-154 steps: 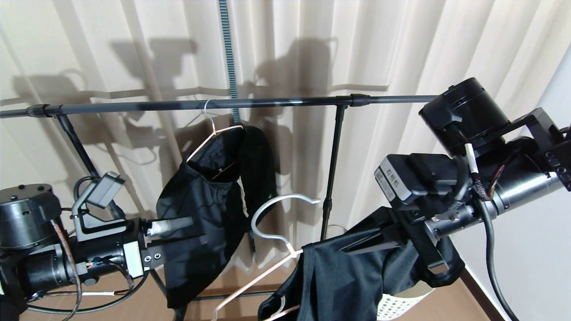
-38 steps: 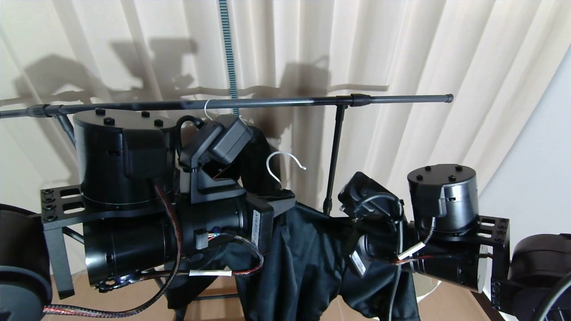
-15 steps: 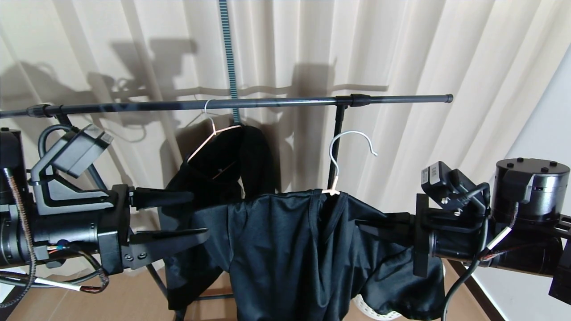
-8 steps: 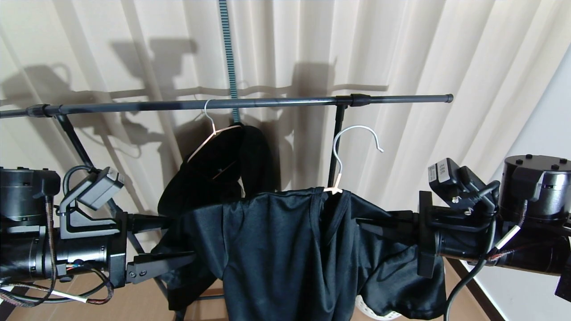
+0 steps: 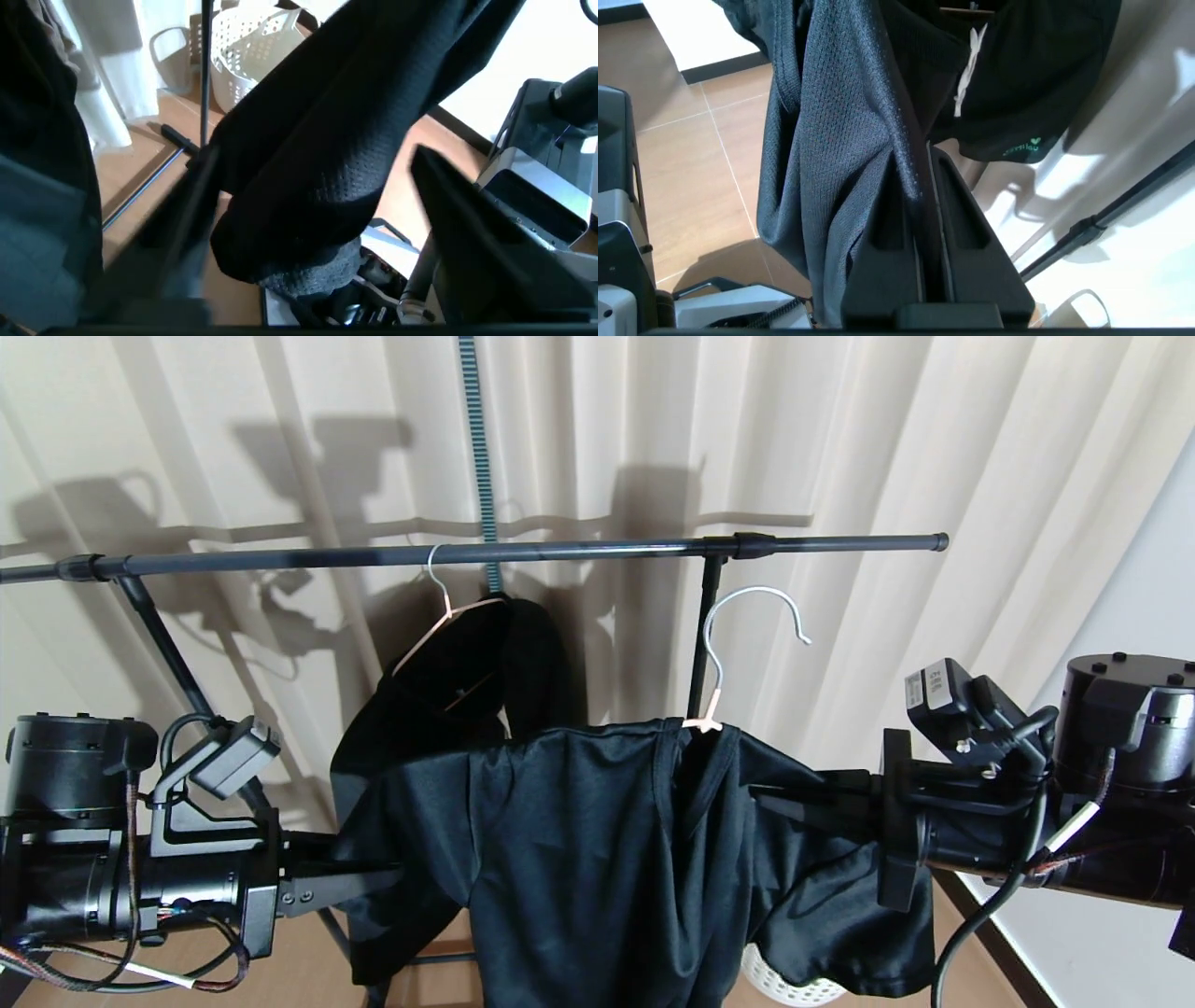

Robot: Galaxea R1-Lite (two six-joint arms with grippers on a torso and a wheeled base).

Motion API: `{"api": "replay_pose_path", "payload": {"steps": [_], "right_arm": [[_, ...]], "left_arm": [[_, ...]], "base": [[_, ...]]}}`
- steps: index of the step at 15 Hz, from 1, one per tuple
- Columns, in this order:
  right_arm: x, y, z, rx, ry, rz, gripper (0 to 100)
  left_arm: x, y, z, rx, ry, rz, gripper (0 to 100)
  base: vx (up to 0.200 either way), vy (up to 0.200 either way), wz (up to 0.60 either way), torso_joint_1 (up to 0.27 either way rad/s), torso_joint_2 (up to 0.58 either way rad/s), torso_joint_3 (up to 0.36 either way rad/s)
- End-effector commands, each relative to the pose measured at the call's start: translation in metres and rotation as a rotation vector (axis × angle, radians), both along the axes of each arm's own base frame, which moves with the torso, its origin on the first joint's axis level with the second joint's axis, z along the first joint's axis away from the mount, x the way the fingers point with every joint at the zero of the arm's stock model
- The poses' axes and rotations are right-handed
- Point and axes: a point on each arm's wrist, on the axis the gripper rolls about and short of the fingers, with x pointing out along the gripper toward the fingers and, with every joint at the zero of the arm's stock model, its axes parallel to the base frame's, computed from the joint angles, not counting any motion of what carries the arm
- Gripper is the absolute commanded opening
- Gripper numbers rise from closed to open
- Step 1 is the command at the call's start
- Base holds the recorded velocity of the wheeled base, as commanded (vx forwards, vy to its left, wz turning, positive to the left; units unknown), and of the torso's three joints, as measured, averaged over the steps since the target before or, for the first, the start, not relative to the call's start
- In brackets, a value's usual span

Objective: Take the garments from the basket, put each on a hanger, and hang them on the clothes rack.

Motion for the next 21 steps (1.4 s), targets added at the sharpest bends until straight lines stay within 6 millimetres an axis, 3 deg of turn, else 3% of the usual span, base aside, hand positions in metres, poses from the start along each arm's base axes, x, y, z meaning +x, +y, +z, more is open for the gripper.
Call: {"api": "replay_pose_path", "payload": {"steps": [1,9,17,18,21], "right_arm": [[0.002,-0.004,0.000,0.000,0.000,-0.019,0],[0.007,-0.026,0.001,0.014,0.003,-0.076,0],[0.005,-0.030,0.002,0.015,-0.001,-0.091,0],[0.005,-0.030,0.002,0.015,-0.001,-0.091,0],[0.007,-0.030,0.002,0.015,-0.001,-0.092,0]], "left_arm": [[-0.003,0.006,-0.001,0.001,0.004,0.026,0],[-0.018,0.044,-0.007,0.001,0.015,0.216,0],[-0.025,0.049,-0.007,0.003,0.007,0.247,0],[-0.027,0.048,-0.007,0.012,-0.008,0.238,100],[-0.031,0.047,-0.003,0.015,-0.039,0.233,100]], "base": [[0.000,0.000,0.00,0.000,0.00,0.000],[0.000,0.000,0.00,0.000,0.00,0.000],[0.000,0.000,0.00,0.000,0.00,0.000],[0.000,0.000,0.00,0.000,0.00,0.000],[0.000,0.000,0.00,0.000,0.00,0.000]]}}
